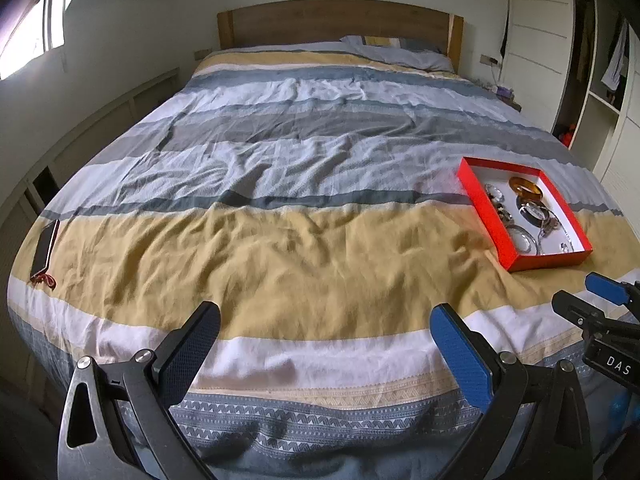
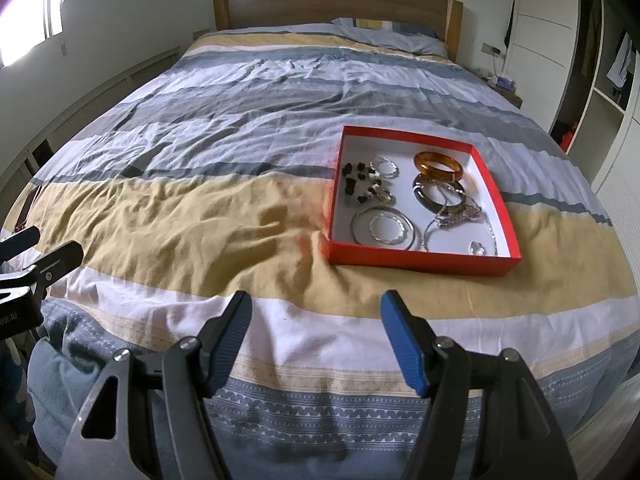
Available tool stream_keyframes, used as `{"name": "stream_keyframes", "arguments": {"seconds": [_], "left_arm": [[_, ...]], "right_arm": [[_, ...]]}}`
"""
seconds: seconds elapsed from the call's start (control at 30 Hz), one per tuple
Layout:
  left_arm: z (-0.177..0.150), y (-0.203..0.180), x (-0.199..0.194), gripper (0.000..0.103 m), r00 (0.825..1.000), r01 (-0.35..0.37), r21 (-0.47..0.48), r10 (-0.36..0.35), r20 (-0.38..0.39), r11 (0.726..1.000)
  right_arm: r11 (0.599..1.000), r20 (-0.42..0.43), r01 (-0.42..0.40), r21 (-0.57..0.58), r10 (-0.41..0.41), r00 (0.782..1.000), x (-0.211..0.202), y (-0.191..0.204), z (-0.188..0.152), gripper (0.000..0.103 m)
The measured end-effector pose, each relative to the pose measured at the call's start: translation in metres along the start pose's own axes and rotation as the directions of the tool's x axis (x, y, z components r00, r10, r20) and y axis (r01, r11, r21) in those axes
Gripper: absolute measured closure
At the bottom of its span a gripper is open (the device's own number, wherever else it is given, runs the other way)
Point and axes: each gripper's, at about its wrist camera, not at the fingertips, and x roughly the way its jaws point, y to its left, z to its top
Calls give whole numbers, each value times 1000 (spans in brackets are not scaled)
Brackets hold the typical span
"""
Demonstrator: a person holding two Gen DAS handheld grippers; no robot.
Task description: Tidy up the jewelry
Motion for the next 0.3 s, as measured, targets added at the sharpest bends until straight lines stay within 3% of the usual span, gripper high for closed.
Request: {"name": "stream_keyframes", "arguments": {"seconds": [0.3], "left_arm": [[1,1,1,1,1000,-7,-7,7,-6,1000]], "right_arm": [[1000,0,-1,5,1,1000,3,0,-1,38]]}}
